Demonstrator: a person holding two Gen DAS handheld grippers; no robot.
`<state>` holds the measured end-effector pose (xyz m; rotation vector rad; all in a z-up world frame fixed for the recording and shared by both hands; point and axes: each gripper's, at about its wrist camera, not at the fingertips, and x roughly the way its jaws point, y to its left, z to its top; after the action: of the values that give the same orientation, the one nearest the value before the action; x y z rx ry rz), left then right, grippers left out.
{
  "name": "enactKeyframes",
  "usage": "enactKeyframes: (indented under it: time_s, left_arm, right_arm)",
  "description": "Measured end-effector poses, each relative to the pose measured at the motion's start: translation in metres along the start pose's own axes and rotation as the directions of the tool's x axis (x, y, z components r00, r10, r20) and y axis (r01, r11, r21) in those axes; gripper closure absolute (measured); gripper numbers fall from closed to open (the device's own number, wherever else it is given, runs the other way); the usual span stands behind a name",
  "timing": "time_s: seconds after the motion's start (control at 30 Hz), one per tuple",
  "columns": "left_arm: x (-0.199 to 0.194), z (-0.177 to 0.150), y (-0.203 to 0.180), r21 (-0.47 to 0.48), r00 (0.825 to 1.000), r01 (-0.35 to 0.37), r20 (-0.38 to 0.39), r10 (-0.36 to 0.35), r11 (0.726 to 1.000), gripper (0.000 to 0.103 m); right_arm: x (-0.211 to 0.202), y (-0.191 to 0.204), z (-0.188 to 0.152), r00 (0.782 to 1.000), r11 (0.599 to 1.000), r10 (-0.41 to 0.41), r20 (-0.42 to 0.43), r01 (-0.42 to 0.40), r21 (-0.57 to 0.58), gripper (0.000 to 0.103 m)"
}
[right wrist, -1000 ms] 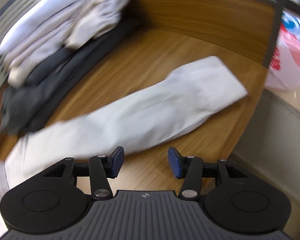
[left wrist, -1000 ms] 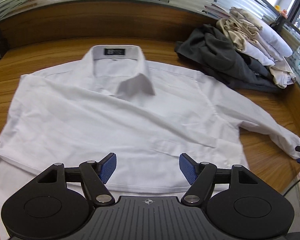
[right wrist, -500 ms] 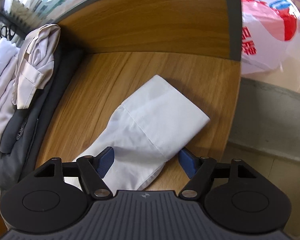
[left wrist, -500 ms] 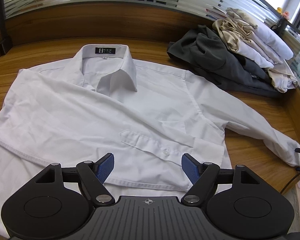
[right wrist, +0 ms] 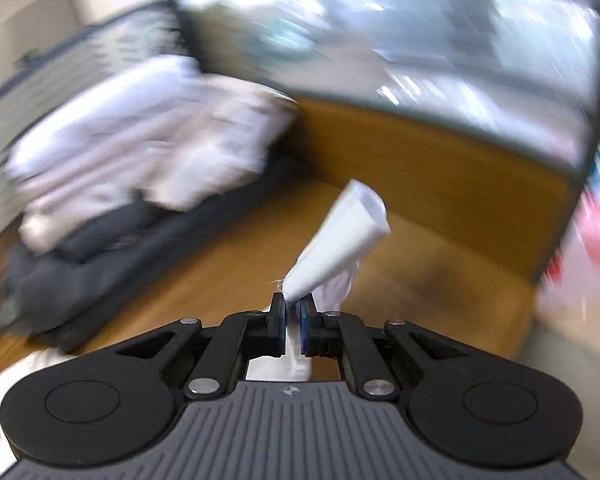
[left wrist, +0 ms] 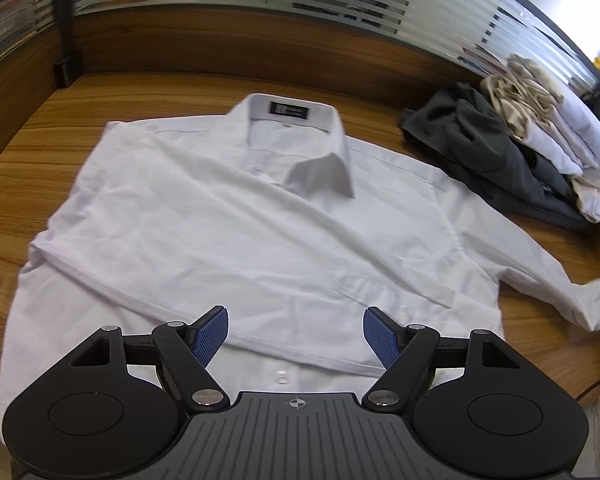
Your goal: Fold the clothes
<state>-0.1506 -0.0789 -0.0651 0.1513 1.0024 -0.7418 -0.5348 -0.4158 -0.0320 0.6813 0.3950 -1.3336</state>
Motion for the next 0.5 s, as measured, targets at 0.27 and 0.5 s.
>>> enactKeyframes:
  time_s: [0.27,0.5]
  left_arm:
    - [-0.015,0.008,0.061,-0.046,0.999,-0.004,0.031,0.006,0.999,0.026]
    - [-0.027,0.014,0.124,-0.101,0.998,-0.017,0.059,0.023,0.995,0.026]
  right_arm:
    - [-0.042,0.153,-0.008,0.966,0.919,0.252,0.051,-0.223,-0.325,0.101]
    - [-0.068,0.29,-0.053,0.903,0.778,0.429,-0.017,-0.379,-0.5,0.101]
